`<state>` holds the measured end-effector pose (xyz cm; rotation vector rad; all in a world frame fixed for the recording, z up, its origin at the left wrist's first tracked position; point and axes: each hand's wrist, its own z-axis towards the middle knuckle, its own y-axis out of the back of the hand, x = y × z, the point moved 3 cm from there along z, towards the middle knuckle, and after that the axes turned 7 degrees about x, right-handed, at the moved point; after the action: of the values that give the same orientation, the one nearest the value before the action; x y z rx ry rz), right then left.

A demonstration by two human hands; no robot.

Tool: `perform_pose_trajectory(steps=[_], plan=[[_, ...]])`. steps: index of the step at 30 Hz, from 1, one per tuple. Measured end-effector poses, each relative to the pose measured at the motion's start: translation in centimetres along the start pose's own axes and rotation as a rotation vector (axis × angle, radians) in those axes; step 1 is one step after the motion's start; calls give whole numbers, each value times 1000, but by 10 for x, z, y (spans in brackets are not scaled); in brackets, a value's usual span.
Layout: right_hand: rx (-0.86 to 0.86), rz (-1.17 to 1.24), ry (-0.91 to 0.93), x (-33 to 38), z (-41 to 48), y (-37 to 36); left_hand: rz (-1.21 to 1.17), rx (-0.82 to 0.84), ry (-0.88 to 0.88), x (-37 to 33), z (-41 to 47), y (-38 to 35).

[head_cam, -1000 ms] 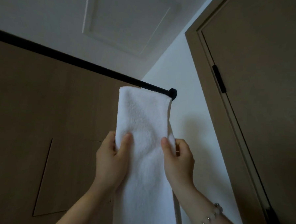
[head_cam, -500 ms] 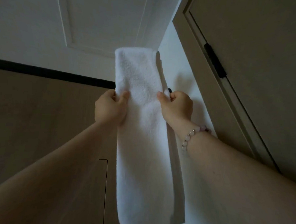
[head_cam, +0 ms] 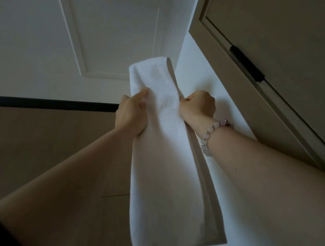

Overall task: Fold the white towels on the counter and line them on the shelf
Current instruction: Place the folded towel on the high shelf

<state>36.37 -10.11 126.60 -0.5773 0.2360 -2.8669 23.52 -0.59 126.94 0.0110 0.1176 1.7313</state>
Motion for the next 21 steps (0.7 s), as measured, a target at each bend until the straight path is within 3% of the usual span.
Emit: perform_pose_trajectory(steps=[5, 9, 13, 17, 21], plan=[[-17, -177, 207, 0, -18, -5, 234, 125, 91, 16, 20, -20], [-33, -519, 560, 3, -34, -13, 338, 204, 70, 21, 36, -32], [86, -969, 863, 0, -26, -39, 267, 245, 24, 14, 39, -40], [316, -1006, 571, -10, -3, -37, 300, 248, 2, 24, 37, -39], [505, -711, 372, -12, 11, -42, 310, 230, -48, 27, 42, -33]])
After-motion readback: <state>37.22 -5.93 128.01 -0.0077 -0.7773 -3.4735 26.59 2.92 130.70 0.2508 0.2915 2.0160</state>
